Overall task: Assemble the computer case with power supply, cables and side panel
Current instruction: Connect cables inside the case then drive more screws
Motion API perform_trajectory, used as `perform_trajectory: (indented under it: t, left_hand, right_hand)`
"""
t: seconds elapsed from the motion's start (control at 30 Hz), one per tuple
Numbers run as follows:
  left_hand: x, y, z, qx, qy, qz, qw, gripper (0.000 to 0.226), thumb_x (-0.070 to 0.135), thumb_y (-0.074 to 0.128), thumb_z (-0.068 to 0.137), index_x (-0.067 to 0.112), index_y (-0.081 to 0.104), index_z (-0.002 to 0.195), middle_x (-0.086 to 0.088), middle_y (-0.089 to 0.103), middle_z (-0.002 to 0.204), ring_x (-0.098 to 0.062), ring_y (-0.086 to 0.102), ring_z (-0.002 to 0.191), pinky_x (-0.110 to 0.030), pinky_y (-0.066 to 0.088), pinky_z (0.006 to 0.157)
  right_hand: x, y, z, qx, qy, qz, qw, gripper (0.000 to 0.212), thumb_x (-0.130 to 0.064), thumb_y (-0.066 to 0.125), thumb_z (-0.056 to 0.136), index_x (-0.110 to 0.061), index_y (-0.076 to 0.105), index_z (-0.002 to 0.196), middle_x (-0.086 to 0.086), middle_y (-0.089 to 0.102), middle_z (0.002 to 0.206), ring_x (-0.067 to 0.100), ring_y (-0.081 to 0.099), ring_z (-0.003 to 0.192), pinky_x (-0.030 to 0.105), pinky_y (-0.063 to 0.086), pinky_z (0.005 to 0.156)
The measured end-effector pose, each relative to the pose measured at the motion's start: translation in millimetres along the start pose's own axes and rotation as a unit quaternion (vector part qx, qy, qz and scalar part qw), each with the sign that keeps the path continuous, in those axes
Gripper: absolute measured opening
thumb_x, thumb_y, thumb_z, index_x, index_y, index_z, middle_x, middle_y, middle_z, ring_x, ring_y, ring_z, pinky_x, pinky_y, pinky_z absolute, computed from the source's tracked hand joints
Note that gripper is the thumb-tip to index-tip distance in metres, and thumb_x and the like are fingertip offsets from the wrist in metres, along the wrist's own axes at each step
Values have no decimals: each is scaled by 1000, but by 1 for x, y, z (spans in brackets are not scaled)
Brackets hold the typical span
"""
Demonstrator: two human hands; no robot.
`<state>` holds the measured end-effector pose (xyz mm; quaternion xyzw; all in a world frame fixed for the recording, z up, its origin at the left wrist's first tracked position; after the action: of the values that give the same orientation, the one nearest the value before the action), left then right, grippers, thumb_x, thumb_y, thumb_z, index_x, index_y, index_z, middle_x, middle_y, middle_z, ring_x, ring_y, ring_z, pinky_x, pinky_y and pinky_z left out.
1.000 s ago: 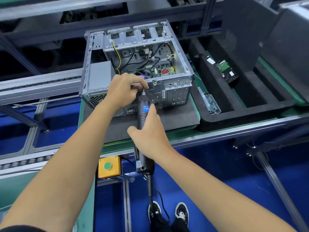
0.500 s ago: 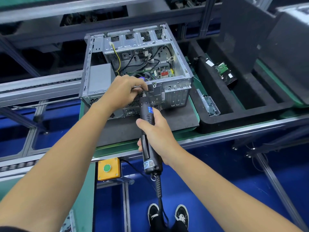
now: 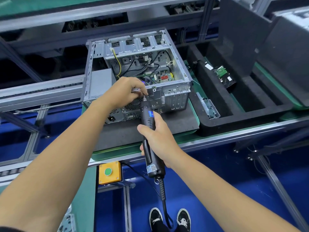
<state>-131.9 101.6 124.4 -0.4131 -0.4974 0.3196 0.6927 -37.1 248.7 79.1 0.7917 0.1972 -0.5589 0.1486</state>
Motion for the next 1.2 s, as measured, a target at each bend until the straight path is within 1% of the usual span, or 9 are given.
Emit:
perform_trajectory:
  t: [0.1, 0.17, 0.3, 0.53, 0.63, 0.73, 0.83, 0.97, 1.2]
  left_hand:
    - [0, 1, -1, 20, -14, -10, 1000, 23, -7, 68, 81, 14, 77, 86, -4, 71, 97, -17, 63, 94, -20, 46, 84]
    - [-1, 3, 0, 27, -25, -1, 999, 25, -9, 68, 80, 13, 78, 85, -6, 71, 102, -17, 62, 102, -10, 39, 82]
    - [-4, 7, 2, 8, -44, 17, 999, 28, -12, 66, 78, 12, 79, 83, -10, 67, 115, -16, 57, 112, -10, 35, 81]
    - [-8, 5, 2, 19, -62, -36, 997, 32, -17, 63, 77, 10, 78, 87, -12, 67, 115, -2, 55, 99, 3, 35, 79]
    - [-9, 6, 1, 4, -68, -47, 997, 38, -21, 59, 76, 10, 78, 87, -12, 65, 118, -5, 56, 98, -2, 40, 81]
    - [-9, 5, 2, -23, -59, -45, 997, 39, -20, 57, 77, 11, 78, 87, -11, 63, 122, -12, 56, 108, -26, 48, 92]
    - [-9, 4, 2, -45, -51, -33, 997, 36, -17, 59, 79, 12, 78, 87, -10, 62, 126, -22, 55, 117, -37, 47, 98]
    - [-10, 4, 4, -47, -47, -27, 997, 31, -13, 63, 80, 12, 79, 90, -9, 61, 126, -22, 54, 117, -34, 44, 100]
    - [-12, 3, 5, -39, -55, -63, 996, 27, -5, 71, 79, 19, 77, 89, -5, 62, 117, -1, 49, 107, -10, 35, 90]
  right_hand:
    - [-2, -1, -1, 3, -8, 0, 1000, 40, -27, 57, 92, -65, 48, 82, 14, 63, 111, 28, 57, 80, 59, 54, 89]
    - [0, -1, -2, -1, -12, 0, 1000, 33, -26, 57, 92, -59, 49, 87, 14, 62, 111, 29, 58, 80, 60, 54, 88]
    - [8, -1, -2, -9, -14, -4, 1000, 29, -26, 58, 92, -53, 48, 92, 10, 61, 107, 31, 59, 81, 59, 54, 89]
    - [9, -11, 3, -16, -28, 7, 999, 38, -25, 60, 92, -40, 50, 125, -11, 62, 98, 24, 60, 83, 58, 53, 93]
    - [12, -15, 5, -35, -16, 8, 999, 46, -26, 61, 92, -35, 48, 134, -12, 60, 102, 23, 60, 84, 54, 56, 89]
    - [13, -17, 7, -71, -7, 56, 996, 32, -18, 61, 93, -42, 56, 113, -7, 59, 82, 20, 60, 57, 33, 56, 54]
    - [12, -21, 9, -92, 3, 73, 993, 29, -16, 61, 93, -38, 57, 113, -10, 58, 69, 20, 58, 48, 29, 51, 45]
    - [13, -23, 11, -97, 5, 74, 992, 34, -15, 63, 91, -31, 55, 120, -6, 57, 72, 22, 57, 49, 30, 51, 46]
    - [15, -23, 11, -111, 2, 97, 989, 50, -14, 68, 81, -32, 53, 126, 5, 55, 86, 23, 57, 53, 31, 51, 49]
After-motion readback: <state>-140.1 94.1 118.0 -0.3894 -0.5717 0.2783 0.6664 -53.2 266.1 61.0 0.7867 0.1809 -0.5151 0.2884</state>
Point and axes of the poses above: each hand's wrist, its own z-axis towards the middle knuckle, its own y-axis out of the palm, x = y × z, the point moved 5 cm from there along z, towards the middle knuckle
